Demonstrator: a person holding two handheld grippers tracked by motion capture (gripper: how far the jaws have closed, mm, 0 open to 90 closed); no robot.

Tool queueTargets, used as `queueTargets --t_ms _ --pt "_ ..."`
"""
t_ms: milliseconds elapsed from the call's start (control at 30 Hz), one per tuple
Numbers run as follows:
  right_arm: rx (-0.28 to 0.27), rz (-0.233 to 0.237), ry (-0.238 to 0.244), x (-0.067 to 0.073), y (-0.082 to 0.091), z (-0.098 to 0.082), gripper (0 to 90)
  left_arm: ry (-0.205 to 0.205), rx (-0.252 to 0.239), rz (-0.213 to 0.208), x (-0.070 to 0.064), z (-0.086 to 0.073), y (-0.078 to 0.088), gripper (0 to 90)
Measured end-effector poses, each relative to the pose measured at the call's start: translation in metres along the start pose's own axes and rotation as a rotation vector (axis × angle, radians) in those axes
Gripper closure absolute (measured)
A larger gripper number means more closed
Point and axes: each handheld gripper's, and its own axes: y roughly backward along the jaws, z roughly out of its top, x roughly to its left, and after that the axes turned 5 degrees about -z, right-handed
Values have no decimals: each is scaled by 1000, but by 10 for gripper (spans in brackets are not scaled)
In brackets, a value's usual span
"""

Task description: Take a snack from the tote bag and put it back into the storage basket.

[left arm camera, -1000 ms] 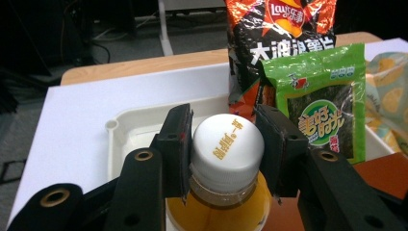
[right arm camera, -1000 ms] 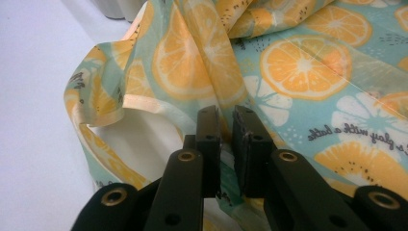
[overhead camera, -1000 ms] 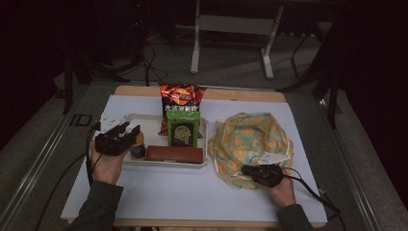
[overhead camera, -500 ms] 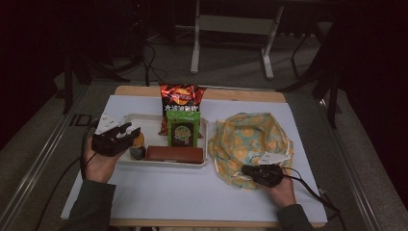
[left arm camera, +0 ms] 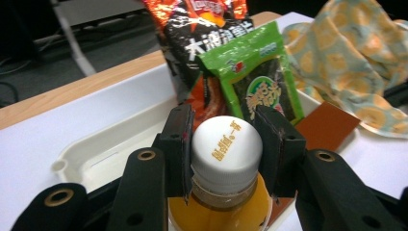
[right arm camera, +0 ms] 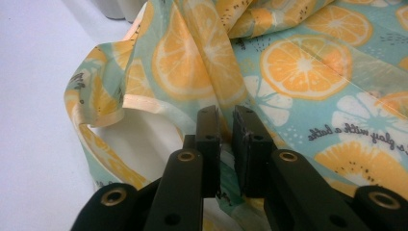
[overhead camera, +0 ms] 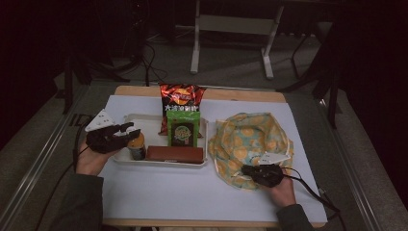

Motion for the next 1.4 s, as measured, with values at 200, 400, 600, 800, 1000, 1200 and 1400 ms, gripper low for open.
queueTargets --t_ms 200,400,600,800,1000,1200,1400 --pt "0 0 1 0 0 0 813 -10 -5 -67 10 -1 0 592" --pt "1 1 0 0 0 0 813 -24 -23 -109 14 -3 1 592" --pt "0 0 1 0 0 0 813 -17 -18 -105 14 -3 1 587" --pt "0 0 1 0 0 0 813 15 -1 -44 8 -4 -1 559" --pt "0 0 0 0 0 0 812 33 -23 -5 2 -6 -4 573" --pt "0 0 1 0 0 0 812 24 -13 -33 6 -5 -3 581" --pt "0 0 1 0 0 0 812 19 -9 -55 8 -5 -3 581"
